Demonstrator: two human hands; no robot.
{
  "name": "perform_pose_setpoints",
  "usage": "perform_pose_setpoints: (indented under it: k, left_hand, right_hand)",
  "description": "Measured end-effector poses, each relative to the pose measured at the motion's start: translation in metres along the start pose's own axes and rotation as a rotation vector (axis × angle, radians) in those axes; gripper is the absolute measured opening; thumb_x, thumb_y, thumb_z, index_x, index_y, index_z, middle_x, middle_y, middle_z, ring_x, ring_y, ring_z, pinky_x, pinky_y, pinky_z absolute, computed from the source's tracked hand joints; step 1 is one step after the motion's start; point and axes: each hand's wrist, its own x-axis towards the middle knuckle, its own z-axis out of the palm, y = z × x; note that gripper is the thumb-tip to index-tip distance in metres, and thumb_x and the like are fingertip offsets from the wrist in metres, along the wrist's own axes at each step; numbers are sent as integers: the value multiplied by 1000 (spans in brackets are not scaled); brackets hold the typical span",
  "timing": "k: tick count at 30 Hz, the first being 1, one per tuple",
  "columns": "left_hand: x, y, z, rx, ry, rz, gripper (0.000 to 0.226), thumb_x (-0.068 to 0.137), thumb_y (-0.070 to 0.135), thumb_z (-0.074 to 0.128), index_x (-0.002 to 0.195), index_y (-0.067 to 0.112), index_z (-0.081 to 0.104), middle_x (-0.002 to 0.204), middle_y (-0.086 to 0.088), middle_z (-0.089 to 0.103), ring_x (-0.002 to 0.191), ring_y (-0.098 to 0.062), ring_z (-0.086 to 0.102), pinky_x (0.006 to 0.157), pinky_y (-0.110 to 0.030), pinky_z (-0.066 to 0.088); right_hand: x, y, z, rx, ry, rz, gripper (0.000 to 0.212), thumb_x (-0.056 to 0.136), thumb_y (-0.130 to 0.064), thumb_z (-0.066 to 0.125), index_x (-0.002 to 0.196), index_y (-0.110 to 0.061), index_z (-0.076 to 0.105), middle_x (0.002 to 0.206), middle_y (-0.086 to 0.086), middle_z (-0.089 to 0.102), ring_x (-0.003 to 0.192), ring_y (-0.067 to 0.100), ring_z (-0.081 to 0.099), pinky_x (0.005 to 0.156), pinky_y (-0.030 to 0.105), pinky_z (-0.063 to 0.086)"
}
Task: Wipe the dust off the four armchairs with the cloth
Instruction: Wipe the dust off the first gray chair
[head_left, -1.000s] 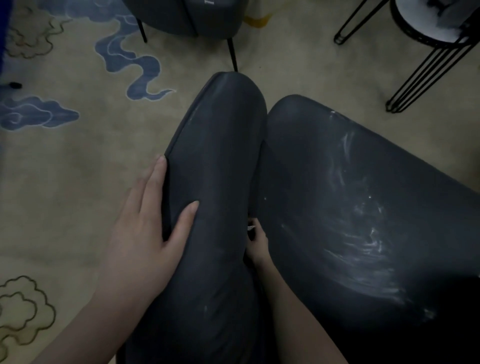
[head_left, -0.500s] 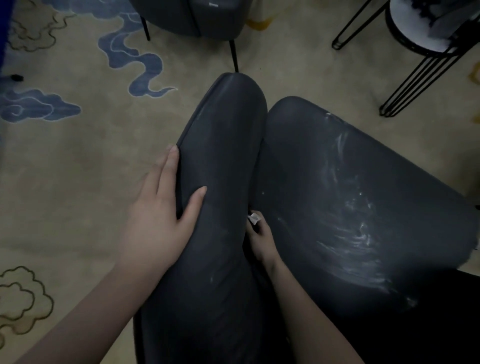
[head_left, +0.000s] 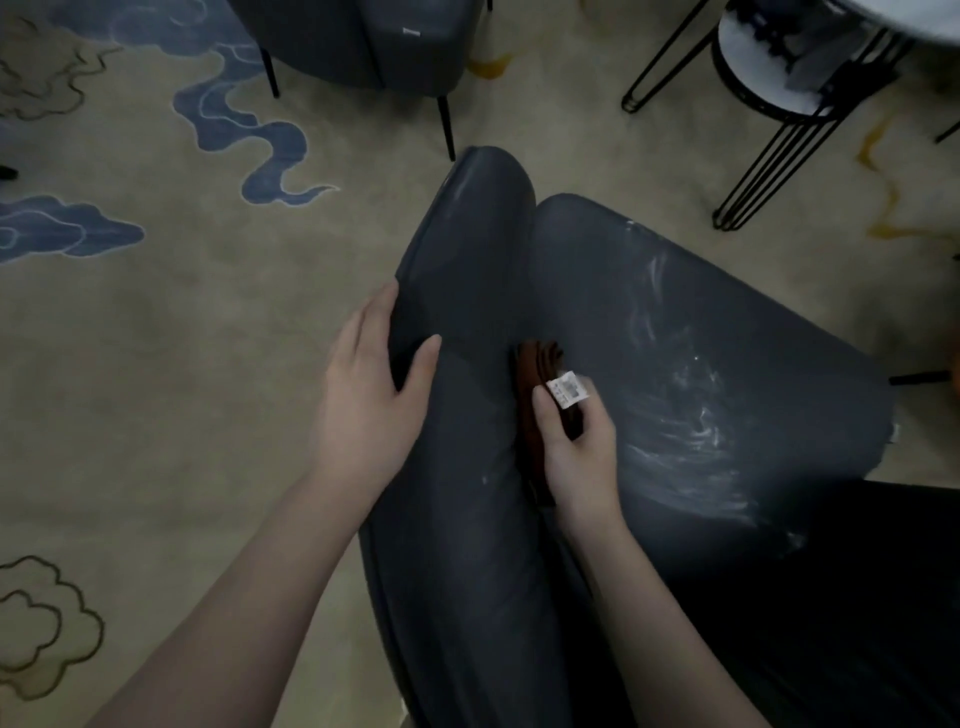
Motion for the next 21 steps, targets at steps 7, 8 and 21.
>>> perform_pose_setpoints:
  k: [7, 8, 21]
  left_hand:
    - [-87, -24, -13, -238, -73, -199, 76, 88, 61, 56, 151, 29, 28, 147, 12, 38, 136, -10, 41, 113, -41, 39]
    - [-97, -23, -12, -248, -80, -220, 79, 87, 62, 56, 152, 30, 25, 149, 10, 36, 138, -10, 39, 114, -40, 37]
    - [-119, -15, 7, -447, 3, -276, 82, 91, 40, 65, 156, 29, 17, 155, 8, 30, 143, -8, 29, 117, -40, 32]
  right_hand:
    - [-1, -45, 30, -334, -32, -333, 21, 91, -23, 64, 107, -11, 70, 103, 2, 64, 97, 7, 60, 88, 13, 44]
    - [-6, -50, 35, -387, -36, -379, 20, 90, -23, 65, 106, -13, 71, 102, 0, 63, 95, 6, 60, 86, 9, 42]
    - [28, -79, 51, -553, -80, -557, 19, 92, -17, 66, 105, -5, 71, 102, -2, 58, 94, -2, 52, 84, 1, 34]
